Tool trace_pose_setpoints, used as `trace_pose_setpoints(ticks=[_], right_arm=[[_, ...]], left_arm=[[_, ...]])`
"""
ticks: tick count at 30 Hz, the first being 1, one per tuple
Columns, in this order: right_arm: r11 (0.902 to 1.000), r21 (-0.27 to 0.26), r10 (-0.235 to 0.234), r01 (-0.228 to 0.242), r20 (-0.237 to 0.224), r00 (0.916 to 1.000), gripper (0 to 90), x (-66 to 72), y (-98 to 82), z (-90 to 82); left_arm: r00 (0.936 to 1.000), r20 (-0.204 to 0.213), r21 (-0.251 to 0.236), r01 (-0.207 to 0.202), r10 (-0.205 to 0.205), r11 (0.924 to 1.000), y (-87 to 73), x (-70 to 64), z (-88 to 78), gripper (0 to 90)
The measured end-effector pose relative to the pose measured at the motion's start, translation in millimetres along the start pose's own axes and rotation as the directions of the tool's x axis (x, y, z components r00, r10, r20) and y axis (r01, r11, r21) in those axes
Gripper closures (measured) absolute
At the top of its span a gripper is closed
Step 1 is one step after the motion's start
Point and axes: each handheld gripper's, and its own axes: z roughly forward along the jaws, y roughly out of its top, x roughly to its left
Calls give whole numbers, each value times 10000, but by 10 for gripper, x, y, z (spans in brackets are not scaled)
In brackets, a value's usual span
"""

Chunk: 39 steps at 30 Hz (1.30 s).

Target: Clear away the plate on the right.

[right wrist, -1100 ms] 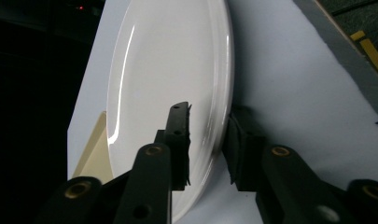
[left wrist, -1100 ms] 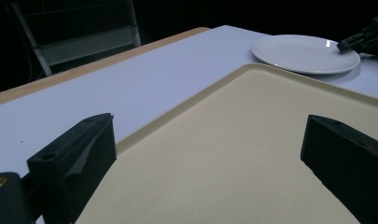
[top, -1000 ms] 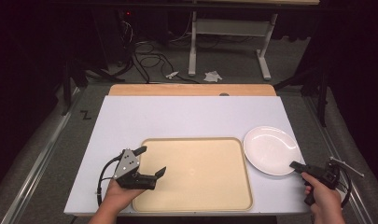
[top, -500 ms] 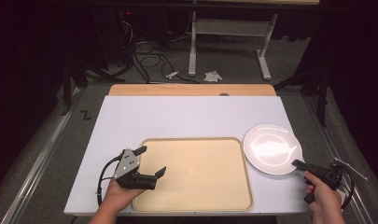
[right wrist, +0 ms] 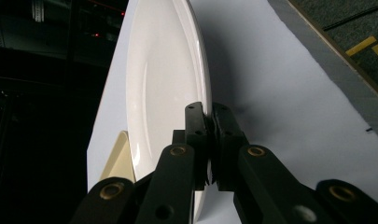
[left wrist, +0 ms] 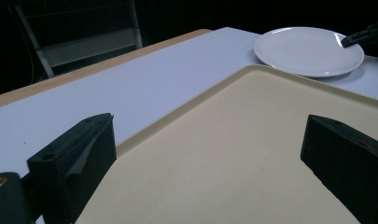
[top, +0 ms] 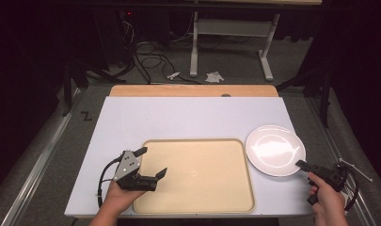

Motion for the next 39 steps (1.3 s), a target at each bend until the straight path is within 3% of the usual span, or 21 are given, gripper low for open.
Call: trace_pose_setpoints(ticks=[23,39], right_arm=[[9995,-202,-258,250,-396,9989,890,54,4,-63],[9965,10,-826,832,-1090,9906,891,253,-62,-28]], left_arm=[[9999,-125,-104,-26,24,9999,5,3,-18,41],[9995,-307,-226,-46,39,9997,8,11,-34,33]])
